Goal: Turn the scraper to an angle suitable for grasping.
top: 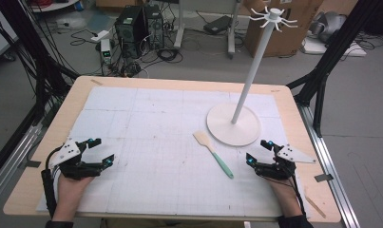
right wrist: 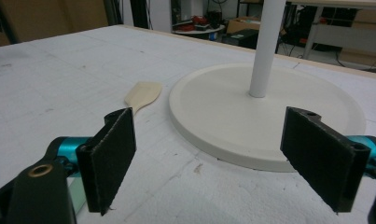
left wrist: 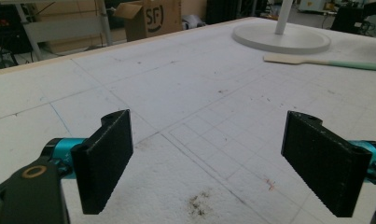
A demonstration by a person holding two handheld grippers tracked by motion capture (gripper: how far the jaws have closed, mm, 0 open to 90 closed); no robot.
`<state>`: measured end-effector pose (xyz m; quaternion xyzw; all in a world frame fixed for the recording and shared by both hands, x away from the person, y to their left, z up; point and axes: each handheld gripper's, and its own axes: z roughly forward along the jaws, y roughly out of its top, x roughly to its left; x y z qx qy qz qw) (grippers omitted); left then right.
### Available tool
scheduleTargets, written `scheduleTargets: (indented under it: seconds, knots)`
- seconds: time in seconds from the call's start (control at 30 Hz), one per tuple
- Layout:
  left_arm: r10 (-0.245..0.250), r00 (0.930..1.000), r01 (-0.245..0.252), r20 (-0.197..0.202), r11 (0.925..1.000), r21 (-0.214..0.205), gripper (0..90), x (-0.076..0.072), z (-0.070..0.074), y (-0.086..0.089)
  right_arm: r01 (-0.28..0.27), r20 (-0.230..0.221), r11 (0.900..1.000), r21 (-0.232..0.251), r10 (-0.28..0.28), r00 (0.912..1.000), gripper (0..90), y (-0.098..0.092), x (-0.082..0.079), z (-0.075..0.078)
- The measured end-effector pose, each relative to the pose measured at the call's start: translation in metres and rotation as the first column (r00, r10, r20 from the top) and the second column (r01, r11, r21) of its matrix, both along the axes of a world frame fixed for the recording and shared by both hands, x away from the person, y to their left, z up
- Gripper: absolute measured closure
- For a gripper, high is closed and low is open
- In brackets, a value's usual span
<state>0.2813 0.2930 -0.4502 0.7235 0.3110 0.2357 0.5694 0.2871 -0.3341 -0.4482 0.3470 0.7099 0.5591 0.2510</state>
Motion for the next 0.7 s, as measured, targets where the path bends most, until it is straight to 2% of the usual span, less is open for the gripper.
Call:
scheduleTargets:
  seconds: [0.07,0.23,0.47,0.6,0.7]
  knots:
    - [0.007,1.0,-0.007,0.0,0.9999,-0.011,17.1,-0.0001,-0.0002,0.0008,-0.01,-0.005,0.9999,0.006,0.01,0.9999,16.0,-0.0008,0.0001,0.0]
    - [0.002,0.9999,-0.002,0.011,1.0,-0.005,16.8,-0.0011,-0.0002,0.0005,-0.017,0.002,0.9998,-0.005,0.017,0.9999,15.9,0.0004,-0.0006,0.0002]
    - [0.004,0.9999,-0.004,0.016,1.0,-0.006,16.8,-0.0018,-0.0003,0.0007,0.006,-0.006,1.0,0.001,-0.006,1.0,16.4,-0.0015,-0.0013,0.0011]
    - [0.003,0.9998,-0.003,0.02,1.0,-0.002,16.8,-0.0019,-0.0002,0.0004,0.014,-0.006,0.9998,-0.016,-0.014,0.9999,17.5,0.0001,-0.0008,0.0027]
    - [0.005,0.9998,-0.005,0.02,1.0,-0.002,16.8,-0.0019,-0.0003,0.0002,0.016,-0.025,0.9999,-0.004,-0.016,0.9996,19.2,0.0033,0.0011,0.0052]
